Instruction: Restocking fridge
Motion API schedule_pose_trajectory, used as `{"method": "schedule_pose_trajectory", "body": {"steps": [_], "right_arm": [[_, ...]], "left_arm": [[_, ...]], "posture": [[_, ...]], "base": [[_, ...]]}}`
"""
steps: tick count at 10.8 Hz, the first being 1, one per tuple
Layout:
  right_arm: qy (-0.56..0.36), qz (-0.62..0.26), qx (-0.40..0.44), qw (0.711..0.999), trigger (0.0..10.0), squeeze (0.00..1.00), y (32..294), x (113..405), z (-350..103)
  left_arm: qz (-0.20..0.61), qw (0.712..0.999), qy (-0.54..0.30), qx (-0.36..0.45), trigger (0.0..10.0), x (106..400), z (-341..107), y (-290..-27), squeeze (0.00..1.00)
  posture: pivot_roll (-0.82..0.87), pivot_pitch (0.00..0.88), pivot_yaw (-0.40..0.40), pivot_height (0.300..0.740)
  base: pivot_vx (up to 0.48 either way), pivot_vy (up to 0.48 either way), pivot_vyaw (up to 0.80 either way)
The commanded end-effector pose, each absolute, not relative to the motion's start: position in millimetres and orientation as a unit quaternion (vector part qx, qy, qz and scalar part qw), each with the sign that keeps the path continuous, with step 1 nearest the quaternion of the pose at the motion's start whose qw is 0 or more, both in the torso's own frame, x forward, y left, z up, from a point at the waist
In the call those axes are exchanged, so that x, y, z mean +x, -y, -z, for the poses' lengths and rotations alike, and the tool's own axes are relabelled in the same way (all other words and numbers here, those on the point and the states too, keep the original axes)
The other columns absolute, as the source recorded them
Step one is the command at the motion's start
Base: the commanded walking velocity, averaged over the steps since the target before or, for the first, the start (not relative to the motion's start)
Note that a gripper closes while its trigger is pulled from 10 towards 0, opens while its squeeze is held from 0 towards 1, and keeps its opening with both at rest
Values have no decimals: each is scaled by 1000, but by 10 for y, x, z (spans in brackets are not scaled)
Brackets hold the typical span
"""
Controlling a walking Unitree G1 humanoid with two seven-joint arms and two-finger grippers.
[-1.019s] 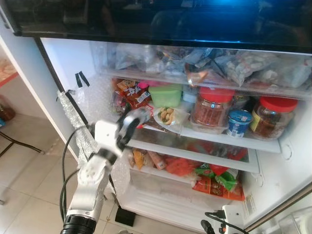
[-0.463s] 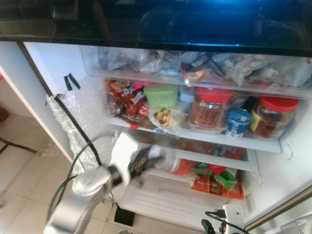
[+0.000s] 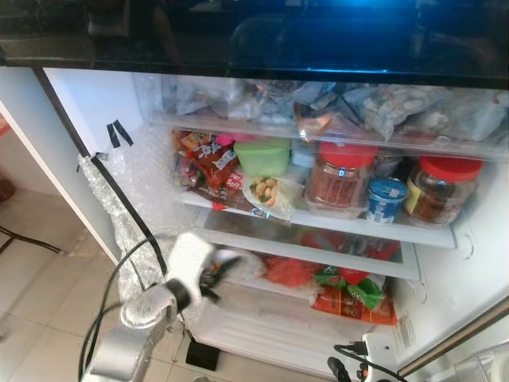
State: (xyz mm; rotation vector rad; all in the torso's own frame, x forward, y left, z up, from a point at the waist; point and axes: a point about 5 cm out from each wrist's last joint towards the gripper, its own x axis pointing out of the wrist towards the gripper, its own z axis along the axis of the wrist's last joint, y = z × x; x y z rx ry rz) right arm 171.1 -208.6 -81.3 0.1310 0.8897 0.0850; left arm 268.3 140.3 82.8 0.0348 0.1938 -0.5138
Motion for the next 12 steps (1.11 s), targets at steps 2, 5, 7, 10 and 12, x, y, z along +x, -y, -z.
{"method": "schedule_pose_trajectory", "body": {"steps": [2, 5, 7, 10, 12], "right_arm": [[-435, -42, 66, 897, 10000, 0, 2073, 1692, 825], [-436, -41, 66, 896, 10000, 0, 2066, 1688, 829], [-437, -38, 69, 896, 10000, 0, 2059, 1687, 833], [-438, -38, 69, 895, 10000, 0, 2054, 1693, 833], [-438, -39, 67, 896, 10000, 0, 2058, 1697, 830]], "left_arm": [[190, 976, -104, -18, 10000, 2746, -603, -1479, 0], [171, 981, -83, -33, 10000, 2912, -568, -1375, 0], [189, 979, -75, -33, 10000, 2932, -553, -1306, 0], [193, 978, -70, -31, 10000, 2936, -520, -1321, 0], [199, 977, -69, -28, 10000, 2937, -513, -1310, 0]], "posture": [[1, 0, 35, 677], [-1, 0, 40, 677], [-2, 0, 45, 677], [1, 0, 47, 677], [0, 0, 46, 677]], "base": [[0, 0, 0], [0, 0, 0], [255, 0, 0], [294, 0, 0], [315, 0, 0]]}}
